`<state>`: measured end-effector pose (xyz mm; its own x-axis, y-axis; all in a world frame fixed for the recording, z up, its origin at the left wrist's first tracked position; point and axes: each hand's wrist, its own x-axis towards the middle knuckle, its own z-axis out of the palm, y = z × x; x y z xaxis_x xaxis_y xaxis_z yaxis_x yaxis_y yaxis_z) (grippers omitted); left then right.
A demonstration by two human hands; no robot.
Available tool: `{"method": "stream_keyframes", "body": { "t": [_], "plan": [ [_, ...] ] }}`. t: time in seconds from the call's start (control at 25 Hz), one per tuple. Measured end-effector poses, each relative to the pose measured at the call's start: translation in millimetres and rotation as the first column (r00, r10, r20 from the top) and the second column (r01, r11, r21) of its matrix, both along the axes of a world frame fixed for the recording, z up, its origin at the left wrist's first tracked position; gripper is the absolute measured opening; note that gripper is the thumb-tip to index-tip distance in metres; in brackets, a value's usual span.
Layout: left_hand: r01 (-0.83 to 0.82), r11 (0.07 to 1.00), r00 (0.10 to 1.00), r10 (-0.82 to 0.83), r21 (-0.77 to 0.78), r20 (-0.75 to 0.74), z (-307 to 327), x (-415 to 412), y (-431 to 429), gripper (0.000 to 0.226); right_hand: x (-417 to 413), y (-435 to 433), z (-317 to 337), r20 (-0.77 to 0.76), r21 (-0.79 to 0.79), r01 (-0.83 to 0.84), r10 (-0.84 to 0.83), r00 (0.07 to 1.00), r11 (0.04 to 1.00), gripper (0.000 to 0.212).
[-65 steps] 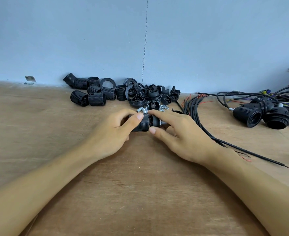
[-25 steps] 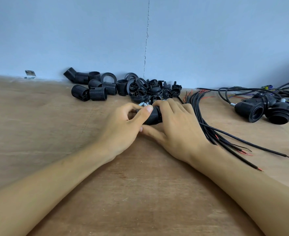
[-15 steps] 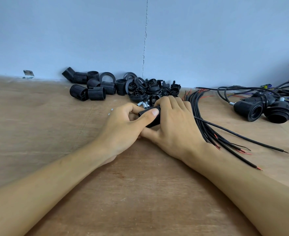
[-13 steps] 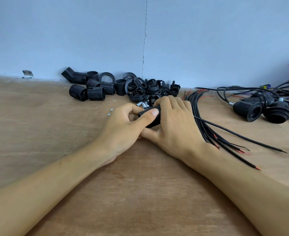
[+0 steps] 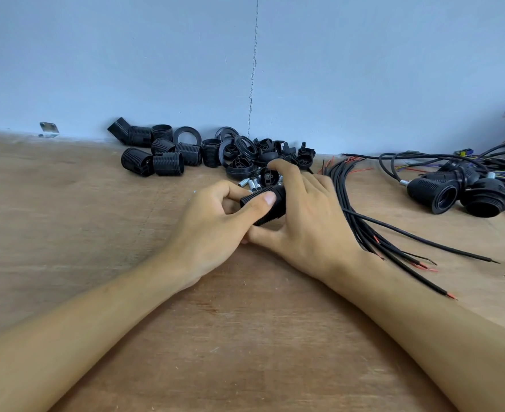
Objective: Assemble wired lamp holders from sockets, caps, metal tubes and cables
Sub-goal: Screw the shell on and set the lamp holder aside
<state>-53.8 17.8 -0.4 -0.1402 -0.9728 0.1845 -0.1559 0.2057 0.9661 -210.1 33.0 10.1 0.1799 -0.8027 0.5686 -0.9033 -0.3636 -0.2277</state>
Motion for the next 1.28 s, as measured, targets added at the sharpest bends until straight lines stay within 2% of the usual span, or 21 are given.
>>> {"method": "stream_keyframes", "body": {
  "t": [0.12, 0.24, 0.36, 0.52, 0.64, 0.76, 0.88, 1.0, 1.28],
  "plan": [
    [0.032, 0.998, 0.998, -0.029, 0.055, -0.061, 0, 2, -1, 0.043, -1, -1, 1, -0.057, -0.038, 0.071, -0.073, 0.996, 0.997, 0.101],
    [0.048, 0.994, 0.99, -0.034, 0.096, -0.138, 1, 4, -5, 0.027, -5, -1, 0, -0.069, -0.064, 0.082, -0.087, 0.994, 0.995, 0.1],
    [0.106, 0.985, 0.964, -0.067, 0.14, -0.259, 2, 7, -8, 0.015, -14, -2, 1, -0.069, -0.07, 0.052, -0.057, 0.996, 0.996, 0.084],
    [0.133, 0.982, 0.945, -0.086, 0.133, -0.315, 1, 10, -11, 0.024, -21, -1, 1, 0.013, -0.015, -0.155, 0.155, 0.988, 0.988, 0.055],
    [0.085, 0.991, 0.961, -0.054, 0.105, -0.271, -2, 9, -12, 0.028, -22, -3, -1, 0.027, -0.008, -0.212, 0.212, 0.977, 0.977, 0.043],
    [0.048, 0.996, 0.989, -0.037, 0.071, -0.146, -4, 7, -11, 0.036, -21, -4, -1, 0.086, 0.074, -0.302, 0.296, 0.951, 0.95, 0.034],
    [0.005, 0.999, 0.998, -0.002, 0.053, -0.066, -4, 5, -10, 0.038, -18, -5, -2, 0.145, 0.092, -0.355, 0.34, 0.929, 0.93, 0.031],
    [-0.061, 0.997, 0.997, 0.063, 0.053, -0.034, -5, 2, -9, 0.045, -17, -5, -3, 0.155, 0.089, -0.337, 0.322, 0.934, 0.937, 0.034],
    [-0.1, 0.995, 0.995, 0.1, 0.004, 0.002, -2, 1, -5, 0.036, -9, -1, -1, 0.137, 0.061, -0.293, 0.283, 0.949, 0.954, 0.035]
  ]
}}
